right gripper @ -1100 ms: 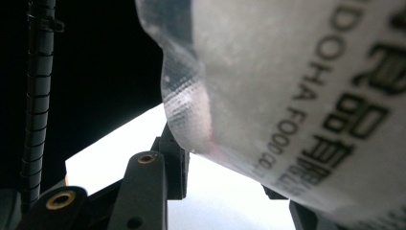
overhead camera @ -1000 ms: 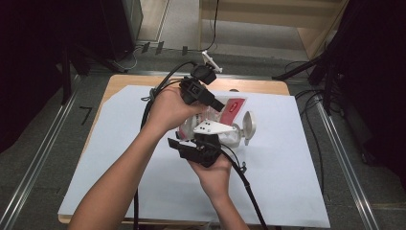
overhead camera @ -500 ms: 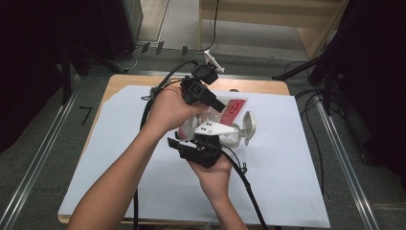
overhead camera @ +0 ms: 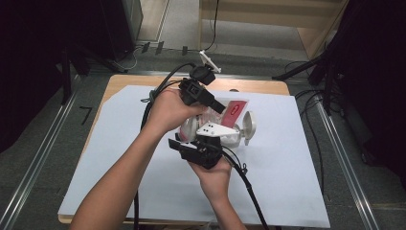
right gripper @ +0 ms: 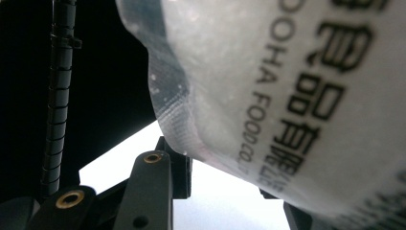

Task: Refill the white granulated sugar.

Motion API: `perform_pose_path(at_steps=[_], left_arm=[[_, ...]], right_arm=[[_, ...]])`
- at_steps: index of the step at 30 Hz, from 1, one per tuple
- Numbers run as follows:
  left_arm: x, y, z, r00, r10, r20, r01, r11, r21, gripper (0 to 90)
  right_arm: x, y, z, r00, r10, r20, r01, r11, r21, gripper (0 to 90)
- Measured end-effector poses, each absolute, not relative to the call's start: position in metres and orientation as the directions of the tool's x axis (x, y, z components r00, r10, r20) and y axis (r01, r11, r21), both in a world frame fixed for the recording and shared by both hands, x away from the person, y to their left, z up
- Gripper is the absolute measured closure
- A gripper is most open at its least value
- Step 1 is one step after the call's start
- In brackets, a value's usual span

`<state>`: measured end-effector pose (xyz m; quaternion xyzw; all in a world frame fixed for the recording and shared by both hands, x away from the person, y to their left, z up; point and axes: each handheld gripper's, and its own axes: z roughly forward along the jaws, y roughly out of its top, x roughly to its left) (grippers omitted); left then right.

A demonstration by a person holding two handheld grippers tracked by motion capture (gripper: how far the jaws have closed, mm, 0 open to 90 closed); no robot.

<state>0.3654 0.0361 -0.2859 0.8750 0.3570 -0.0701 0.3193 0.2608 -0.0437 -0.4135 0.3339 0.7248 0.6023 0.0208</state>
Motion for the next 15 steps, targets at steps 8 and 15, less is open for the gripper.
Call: perform_pose_path(at_steps=[8,15], left_arm=[[0.3651,0.0347,-0.2829,0.736,0.591,-0.331,0.667,-0.548,0.505,85.7],[0.3679,0.0368,-0.2821,0.724,0.595,-0.349,0.681,-0.537,0.498,85.4]], right_arm=[[0.2581,-0.0430,-0.4090,-0.779,0.527,0.340,0.442,0.076,0.894,62.9],[0.2552,-0.0417,-0.4049,-0.782,0.528,0.331,0.437,0.086,0.896,63.8]])
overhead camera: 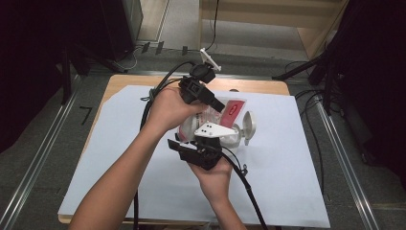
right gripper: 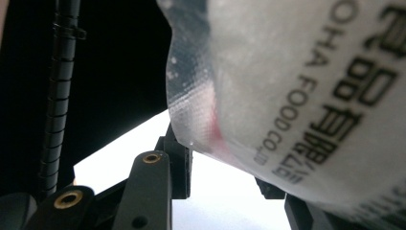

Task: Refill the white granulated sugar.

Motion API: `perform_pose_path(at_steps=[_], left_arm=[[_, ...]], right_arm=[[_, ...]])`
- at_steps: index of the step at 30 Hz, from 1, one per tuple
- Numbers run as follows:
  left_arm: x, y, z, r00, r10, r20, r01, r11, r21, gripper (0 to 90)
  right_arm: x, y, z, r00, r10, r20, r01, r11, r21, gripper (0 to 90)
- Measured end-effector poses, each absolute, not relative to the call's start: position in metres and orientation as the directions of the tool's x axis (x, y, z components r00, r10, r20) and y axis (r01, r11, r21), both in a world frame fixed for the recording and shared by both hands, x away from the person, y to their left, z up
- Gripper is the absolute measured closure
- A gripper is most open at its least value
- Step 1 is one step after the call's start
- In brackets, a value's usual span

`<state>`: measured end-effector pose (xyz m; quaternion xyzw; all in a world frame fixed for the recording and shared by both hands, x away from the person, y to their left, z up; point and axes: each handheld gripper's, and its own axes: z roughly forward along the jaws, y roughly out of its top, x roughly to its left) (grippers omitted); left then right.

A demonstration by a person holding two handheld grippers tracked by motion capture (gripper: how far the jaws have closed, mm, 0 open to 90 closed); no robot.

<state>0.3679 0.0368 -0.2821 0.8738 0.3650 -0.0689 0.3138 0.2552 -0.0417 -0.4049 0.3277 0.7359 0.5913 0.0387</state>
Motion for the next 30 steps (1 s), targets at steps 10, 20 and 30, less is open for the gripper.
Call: perform_pose_path(at_steps=[10,20,30], left_arm=[[0.3679,0.0367,-0.2813,0.724,0.594,-0.352,0.682,-0.534,0.500,85.4],[0.3690,0.0350,-0.2817,0.727,0.596,-0.343,0.679,-0.544,0.493,85.6],[0.3676,0.0318,-0.2809,0.741,0.587,-0.325,0.660,-0.552,0.509,85.8]], right_arm=[[0.2542,-0.0416,-0.4033,-0.785,0.516,0.343,0.444,0.083,0.892,63.9],[0.2549,-0.0393,-0.4031,-0.783,0.542,0.307,0.428,0.110,0.897,67.3],[0.2571,-0.0409,-0.4052,-0.758,0.577,0.305,0.427,0.084,0.900,70.7]])
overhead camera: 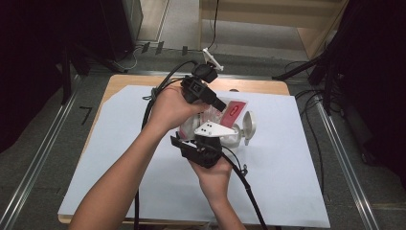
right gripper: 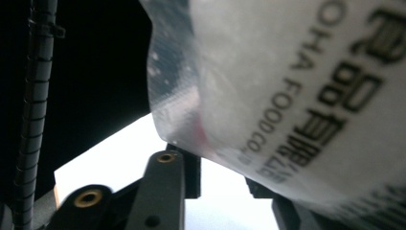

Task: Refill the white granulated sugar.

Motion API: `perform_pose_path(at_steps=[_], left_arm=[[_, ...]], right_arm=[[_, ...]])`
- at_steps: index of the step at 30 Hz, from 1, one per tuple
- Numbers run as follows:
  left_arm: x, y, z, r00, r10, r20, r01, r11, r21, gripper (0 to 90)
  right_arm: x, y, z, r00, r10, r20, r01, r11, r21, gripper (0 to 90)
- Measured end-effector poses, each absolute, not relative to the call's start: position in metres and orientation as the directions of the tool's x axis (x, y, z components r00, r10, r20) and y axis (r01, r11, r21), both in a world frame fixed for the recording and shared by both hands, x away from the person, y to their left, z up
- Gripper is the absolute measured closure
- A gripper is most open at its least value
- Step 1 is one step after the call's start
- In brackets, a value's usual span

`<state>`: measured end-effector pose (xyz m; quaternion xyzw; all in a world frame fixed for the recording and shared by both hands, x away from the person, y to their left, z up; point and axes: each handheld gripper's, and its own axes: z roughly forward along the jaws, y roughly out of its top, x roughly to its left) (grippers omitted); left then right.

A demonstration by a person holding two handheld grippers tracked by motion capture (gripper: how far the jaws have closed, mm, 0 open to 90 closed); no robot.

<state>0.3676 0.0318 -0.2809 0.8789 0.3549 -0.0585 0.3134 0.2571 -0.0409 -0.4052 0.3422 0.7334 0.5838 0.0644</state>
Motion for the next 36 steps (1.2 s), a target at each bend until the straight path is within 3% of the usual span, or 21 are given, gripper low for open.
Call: perform_pose_path(at_steps=[5,36], left_arm=[[0.3675,0.0304,-0.2806,0.739,0.592,-0.321,0.661,-0.544,0.517,85.8],[0.3663,0.0260,-0.2784,0.749,0.585,-0.312,0.650,-0.554,0.520,85.7]], right_arm=[[0.2564,-0.0389,-0.4055,-0.757,0.568,0.324,0.430,0.058,0.901,62.5],[0.2580,-0.0427,-0.4049,-0.744,0.573,0.343,0.443,0.040,0.896,63.3]])
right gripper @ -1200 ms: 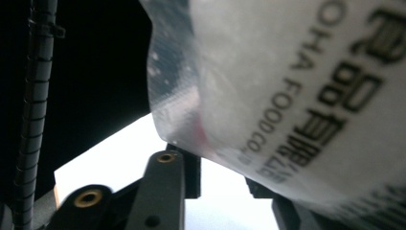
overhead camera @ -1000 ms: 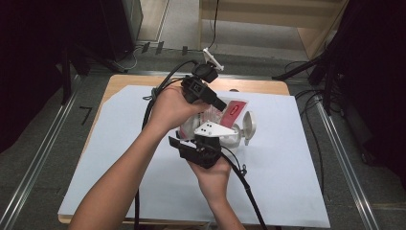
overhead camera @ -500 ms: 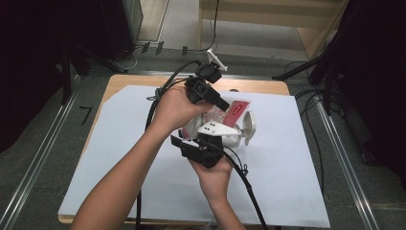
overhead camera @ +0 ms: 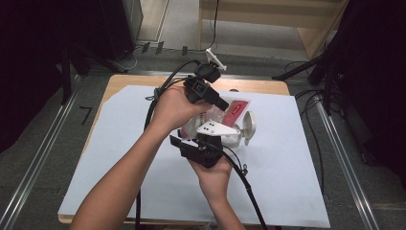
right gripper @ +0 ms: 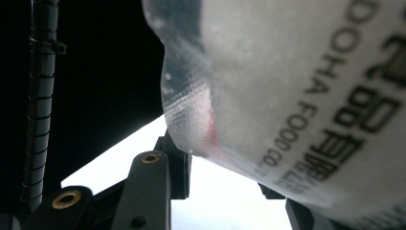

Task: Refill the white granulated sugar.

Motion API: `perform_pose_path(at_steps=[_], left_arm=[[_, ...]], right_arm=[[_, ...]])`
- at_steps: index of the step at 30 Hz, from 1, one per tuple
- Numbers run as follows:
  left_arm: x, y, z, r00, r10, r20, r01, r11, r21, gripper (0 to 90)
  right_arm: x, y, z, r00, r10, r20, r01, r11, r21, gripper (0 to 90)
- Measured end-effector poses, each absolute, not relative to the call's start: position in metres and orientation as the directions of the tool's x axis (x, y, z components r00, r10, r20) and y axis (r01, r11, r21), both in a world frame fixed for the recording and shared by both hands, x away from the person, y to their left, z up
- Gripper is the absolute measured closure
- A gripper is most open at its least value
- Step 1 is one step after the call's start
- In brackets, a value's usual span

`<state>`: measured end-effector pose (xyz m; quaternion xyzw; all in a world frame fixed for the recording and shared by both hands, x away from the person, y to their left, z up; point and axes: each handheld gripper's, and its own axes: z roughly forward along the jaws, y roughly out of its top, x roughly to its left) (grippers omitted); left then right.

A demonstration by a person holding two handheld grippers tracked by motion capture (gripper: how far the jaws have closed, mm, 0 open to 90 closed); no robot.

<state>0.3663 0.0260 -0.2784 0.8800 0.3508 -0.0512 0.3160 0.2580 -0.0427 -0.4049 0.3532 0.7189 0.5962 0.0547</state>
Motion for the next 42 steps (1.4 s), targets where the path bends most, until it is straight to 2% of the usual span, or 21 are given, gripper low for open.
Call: perform_pose_path(at_steps=[20,27,30,42], left_arm=[[0.3698,0.0269,-0.2789,0.739,0.596,-0.315,0.663,-0.557,0.500,85.6],[0.3682,0.0255,-0.2774,0.742,0.606,-0.287,0.658,-0.575,0.487,85.7],[0.3722,0.0292,-0.2792,0.731,0.604,-0.318,0.673,-0.556,0.488,85.7],[0.3684,0.0269,-0.2784,0.741,0.600,-0.303,0.660,-0.568,0.492,85.6]], right_arm=[[0.2597,-0.0405,-0.4032,-0.751,0.553,0.360,0.458,0.043,0.888,63.6],[0.2595,-0.0394,-0.4027,-0.756,0.533,0.379,0.461,0.023,0.887,63.6],[0.2623,-0.0390,-0.4034,-0.760,0.529,0.379,0.466,0.036,0.884,63.9],[0.2600,-0.0388,-0.4041,-0.760,0.532,0.375,0.461,0.033,0.887,63.8]])
